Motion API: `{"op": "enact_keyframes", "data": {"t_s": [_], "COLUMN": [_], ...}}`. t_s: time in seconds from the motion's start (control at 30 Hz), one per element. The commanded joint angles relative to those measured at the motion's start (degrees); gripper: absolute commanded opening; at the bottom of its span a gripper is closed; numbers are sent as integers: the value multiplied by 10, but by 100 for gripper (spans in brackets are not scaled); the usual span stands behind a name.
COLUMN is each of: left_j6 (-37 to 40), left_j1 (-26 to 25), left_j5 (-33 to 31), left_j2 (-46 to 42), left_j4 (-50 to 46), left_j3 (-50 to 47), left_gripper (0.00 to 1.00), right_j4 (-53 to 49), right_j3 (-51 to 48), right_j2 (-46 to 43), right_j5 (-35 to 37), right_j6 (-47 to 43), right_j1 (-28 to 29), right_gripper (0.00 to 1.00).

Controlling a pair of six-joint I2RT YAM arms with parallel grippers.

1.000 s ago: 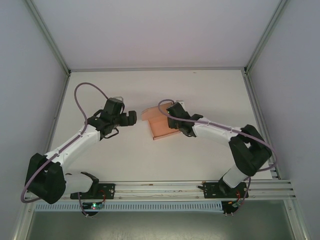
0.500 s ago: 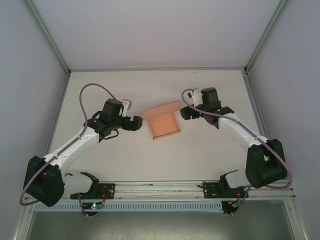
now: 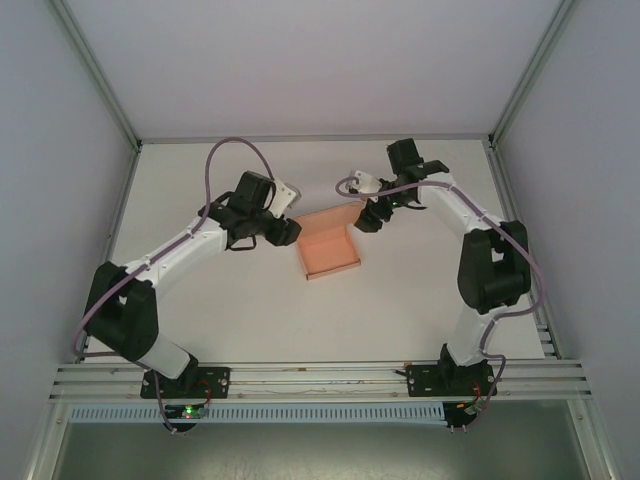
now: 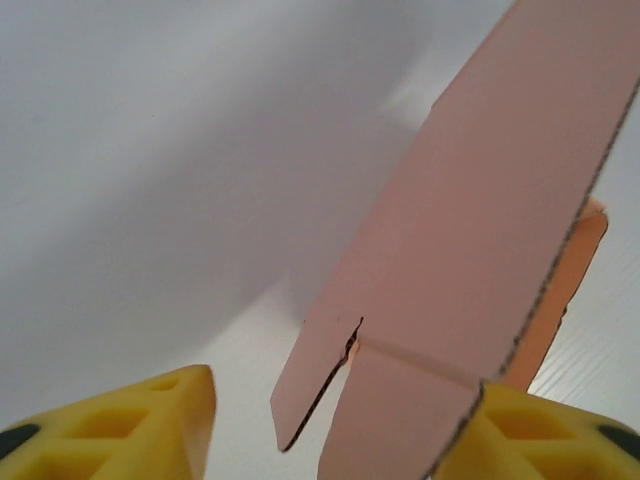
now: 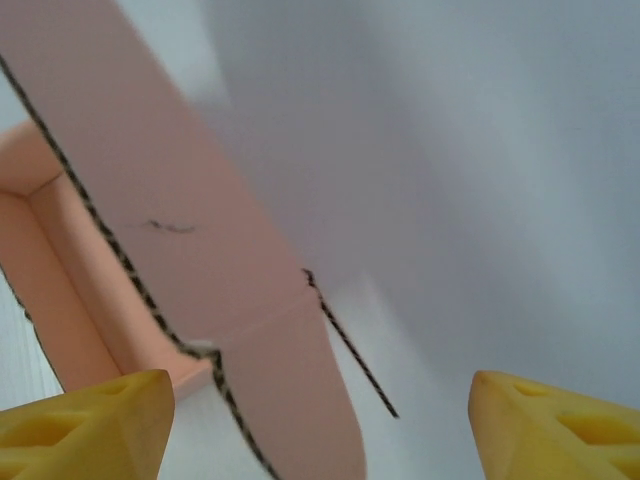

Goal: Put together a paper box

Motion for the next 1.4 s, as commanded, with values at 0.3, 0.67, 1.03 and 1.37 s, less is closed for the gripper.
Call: {"op": "enact_keyframes", "data": {"t_s": [0.3,0.67,1.03,1.37], "left_j6": [109,201,205,19], "left_j1": [-4,-10,-14,-17], "left_j5": [24,45,18,-101], "left_j2": [33,51,62,64], "left_j4": [-53,-113,-114,-47], "left_j3": [53,84,104,109], "left_gripper": [0,0,0,0], "right_j4": [-124,-177,-235,-82], "right_j3": [107,155,192,131], "right_j2": [66,74,108,32], "right_j5": [-28,4,52,110], "right_j6": [-90,-119,-112,103], "right_j1": [22,21,29,54], "right_gripper": [58,56,16,0]}}
